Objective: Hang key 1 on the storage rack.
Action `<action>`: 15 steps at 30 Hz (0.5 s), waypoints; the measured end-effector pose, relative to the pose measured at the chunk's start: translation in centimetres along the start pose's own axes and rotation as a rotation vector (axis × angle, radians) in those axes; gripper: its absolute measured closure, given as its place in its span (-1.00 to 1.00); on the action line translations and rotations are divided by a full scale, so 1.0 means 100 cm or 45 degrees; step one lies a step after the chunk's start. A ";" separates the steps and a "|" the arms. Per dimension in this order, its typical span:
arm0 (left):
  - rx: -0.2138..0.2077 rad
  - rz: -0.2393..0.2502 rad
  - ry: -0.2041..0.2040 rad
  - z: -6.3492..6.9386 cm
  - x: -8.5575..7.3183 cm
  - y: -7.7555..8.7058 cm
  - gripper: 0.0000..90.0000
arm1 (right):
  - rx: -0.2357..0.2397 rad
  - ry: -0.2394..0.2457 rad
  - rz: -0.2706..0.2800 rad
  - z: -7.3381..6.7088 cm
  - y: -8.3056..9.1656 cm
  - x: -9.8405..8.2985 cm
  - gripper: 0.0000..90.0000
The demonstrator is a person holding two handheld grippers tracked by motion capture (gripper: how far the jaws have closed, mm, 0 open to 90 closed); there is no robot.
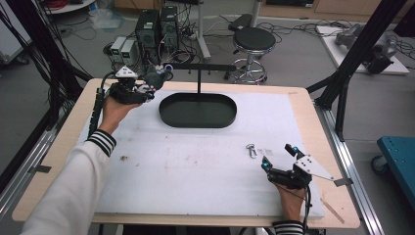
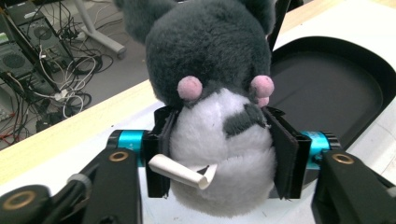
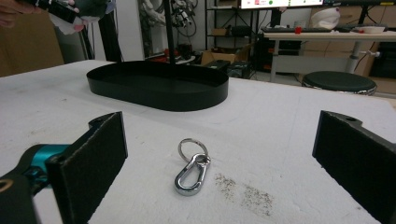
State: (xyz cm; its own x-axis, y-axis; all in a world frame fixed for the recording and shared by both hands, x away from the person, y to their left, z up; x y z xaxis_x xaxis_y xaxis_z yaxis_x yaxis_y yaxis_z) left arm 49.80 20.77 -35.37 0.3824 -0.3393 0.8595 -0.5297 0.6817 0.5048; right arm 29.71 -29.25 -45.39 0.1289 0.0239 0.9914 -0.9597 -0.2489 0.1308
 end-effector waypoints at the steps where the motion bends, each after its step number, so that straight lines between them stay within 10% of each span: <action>1: -0.004 0.011 0.002 0.000 0.000 0.000 0.03 | 0.000 0.000 0.000 0.000 0.000 0.000 -0.95; 10: -0.213 0.165 -0.022 0.000 0.000 0.005 -0.45 | 0.000 0.000 0.000 0.000 0.000 0.000 -0.95; 15: -0.218 0.244 -0.060 0.002 -0.011 0.016 -0.96 | 0.002 0.001 0.002 0.000 0.000 0.000 -0.95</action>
State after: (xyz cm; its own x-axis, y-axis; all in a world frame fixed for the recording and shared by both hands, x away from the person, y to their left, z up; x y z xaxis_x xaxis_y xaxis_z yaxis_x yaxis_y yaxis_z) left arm 48.43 22.12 -35.45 0.2493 -0.2205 0.9430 -0.4519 0.8347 0.3146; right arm 29.71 -29.24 -45.38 0.1275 0.0246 0.9915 -0.9594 -0.2504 0.1296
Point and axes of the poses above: each handheld gripper's, and its own axes: y roughly backward along the jaws, x roughly out of its top, z roughly to its right, the point moved 3 cm from there along -y, roughly forward along the jaws, and after that the axes turned 14 degrees about -x, right-handed, at the moved point
